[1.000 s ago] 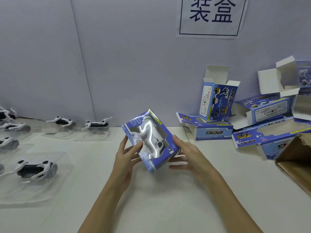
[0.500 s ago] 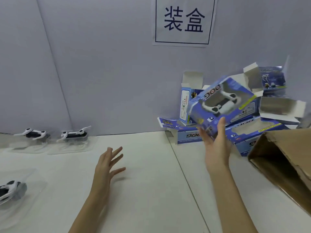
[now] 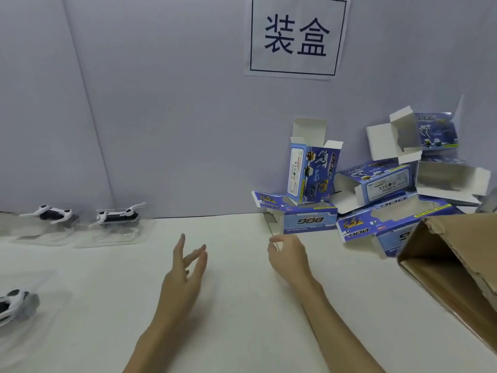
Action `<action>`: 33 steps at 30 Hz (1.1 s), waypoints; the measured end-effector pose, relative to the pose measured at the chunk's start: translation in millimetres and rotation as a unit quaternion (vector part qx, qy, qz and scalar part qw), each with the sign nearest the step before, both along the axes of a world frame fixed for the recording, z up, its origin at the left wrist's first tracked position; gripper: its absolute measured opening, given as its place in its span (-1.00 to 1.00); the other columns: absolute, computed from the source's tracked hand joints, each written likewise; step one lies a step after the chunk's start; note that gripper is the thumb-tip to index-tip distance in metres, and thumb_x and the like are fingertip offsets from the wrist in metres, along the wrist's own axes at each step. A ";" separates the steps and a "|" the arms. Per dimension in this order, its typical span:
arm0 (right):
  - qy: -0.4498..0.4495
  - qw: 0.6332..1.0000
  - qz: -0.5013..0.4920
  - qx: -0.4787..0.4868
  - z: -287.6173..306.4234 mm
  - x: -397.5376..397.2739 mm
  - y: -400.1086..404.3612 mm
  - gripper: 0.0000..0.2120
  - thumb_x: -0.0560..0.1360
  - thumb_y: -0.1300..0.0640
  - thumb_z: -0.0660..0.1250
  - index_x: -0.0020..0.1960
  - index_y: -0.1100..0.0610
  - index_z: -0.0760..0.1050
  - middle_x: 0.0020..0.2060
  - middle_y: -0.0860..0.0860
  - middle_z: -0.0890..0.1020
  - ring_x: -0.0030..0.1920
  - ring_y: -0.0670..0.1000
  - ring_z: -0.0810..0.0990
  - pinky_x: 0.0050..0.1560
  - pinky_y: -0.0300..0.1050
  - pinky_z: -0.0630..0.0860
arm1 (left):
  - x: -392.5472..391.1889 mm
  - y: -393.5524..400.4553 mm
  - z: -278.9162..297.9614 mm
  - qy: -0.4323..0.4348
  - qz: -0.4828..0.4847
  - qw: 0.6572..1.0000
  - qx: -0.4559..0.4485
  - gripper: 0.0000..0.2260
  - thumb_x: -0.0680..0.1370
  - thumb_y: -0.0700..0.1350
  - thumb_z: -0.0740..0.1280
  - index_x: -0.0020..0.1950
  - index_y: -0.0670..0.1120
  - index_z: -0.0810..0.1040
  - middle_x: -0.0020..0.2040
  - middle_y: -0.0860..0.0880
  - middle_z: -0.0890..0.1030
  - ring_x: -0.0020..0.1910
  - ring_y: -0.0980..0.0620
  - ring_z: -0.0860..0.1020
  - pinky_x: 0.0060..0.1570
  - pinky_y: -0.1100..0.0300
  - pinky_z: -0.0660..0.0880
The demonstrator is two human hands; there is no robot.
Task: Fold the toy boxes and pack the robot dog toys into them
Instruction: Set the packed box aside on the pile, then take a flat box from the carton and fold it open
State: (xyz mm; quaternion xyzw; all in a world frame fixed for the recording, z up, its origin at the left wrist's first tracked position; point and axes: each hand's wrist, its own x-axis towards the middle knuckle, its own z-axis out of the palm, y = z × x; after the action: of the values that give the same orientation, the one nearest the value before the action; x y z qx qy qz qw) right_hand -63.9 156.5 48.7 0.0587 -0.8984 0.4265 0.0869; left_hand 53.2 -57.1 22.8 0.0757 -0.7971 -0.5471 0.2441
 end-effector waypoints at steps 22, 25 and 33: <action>0.379 0.923 -0.018 -0.072 77.5 -3.6 -17.7 -0.74 0.58 0.44 0.23 0.16 0.28 0.60 0.01 0.17 0.68 0.01 0.14 0.63 0.03 -0.14 0.56 | -0.8 -4.7 -9.8 0.030 0.004 0.976 -0.215 -0.59 0.64 0.02 0.39 0.47 0.03 0.41 0.36 0.18 0.44 0.36 0.14 0.40 0.39 0.13 0.35; 0.355 0.904 -0.024 -0.237 82.8 21.6 -8.4 -0.71 0.57 0.42 0.20 0.05 0.12 0.59 -0.11 -0.09 0.69 -0.10 -0.14 0.64 -0.09 -0.40 0.55 | 1.0 -5.7 -1.9 0.041 0.032 0.995 -0.090 -0.40 0.53 0.16 0.47 0.50 0.06 0.36 0.39 0.17 0.42 0.38 0.14 0.41 0.40 0.04 0.41; 0.077 0.841 0.075 -0.530 54.1 32.0 8.5 -0.55 0.55 0.45 0.09 -0.25 0.01 0.55 -0.33 -0.03 0.62 -0.34 0.06 0.51 -0.48 -0.25 0.42 | 17.9 3.2 32.8 0.123 -0.094 0.985 0.078 -0.21 0.35 0.51 0.40 0.54 0.41 0.24 0.44 0.22 0.52 0.41 0.19 0.50 0.30 0.12 0.48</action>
State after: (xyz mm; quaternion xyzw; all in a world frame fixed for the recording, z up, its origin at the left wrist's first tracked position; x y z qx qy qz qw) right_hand -32.0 165.0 102.9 0.1038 -0.5181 0.8372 0.1411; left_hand 71.0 -53.9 55.6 -0.0487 -0.7198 -0.6330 0.2810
